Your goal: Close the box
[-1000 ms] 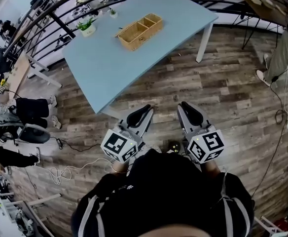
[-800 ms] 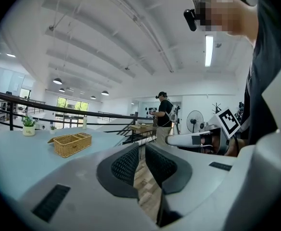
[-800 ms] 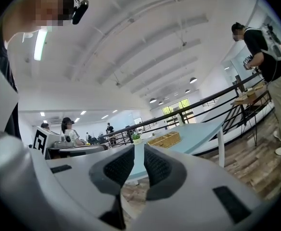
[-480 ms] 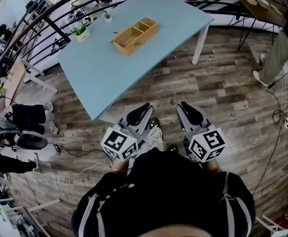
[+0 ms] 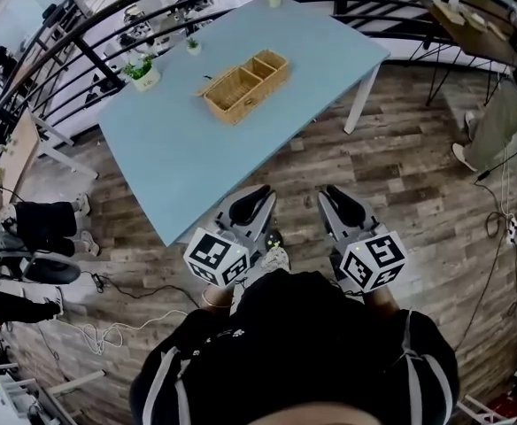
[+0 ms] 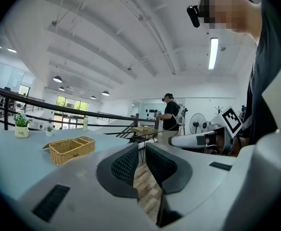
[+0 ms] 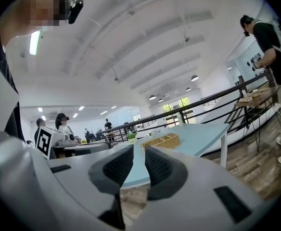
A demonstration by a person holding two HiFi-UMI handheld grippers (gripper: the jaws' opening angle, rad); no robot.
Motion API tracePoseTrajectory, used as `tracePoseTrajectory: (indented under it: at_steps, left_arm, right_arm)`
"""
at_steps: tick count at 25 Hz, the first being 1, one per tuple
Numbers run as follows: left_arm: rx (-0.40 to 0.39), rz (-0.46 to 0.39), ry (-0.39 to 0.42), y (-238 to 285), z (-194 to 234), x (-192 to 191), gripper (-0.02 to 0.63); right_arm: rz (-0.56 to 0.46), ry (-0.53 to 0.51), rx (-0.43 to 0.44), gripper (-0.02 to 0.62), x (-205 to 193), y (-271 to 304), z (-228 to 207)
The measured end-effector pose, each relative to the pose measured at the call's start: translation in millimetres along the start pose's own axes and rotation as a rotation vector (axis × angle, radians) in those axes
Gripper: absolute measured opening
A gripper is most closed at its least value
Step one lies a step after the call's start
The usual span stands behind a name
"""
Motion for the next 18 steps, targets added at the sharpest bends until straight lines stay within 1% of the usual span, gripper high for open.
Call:
tracePoseTrajectory:
  at_steps: [7,18]
  left_arm:
    - [0.009,0.004,-0.023,15,58,8,0.026]
    - [-0.027,0.019,-0.045,30,132,14,0.035]
  right_arm:
    - [0.016,-0.008,-0.005,0.081,15,55,-8]
    - [0.035,-0.002,-0.046,0.086,27,121,-7]
Point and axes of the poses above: the fingertips, and each gripper's own axes: y forward along the fingers, z to its left, x out of its top, the point moved 10 cm from there along -y, backward along the fingers, and after that the axes turned 9 degrees about -x, right-handed, at the moved point
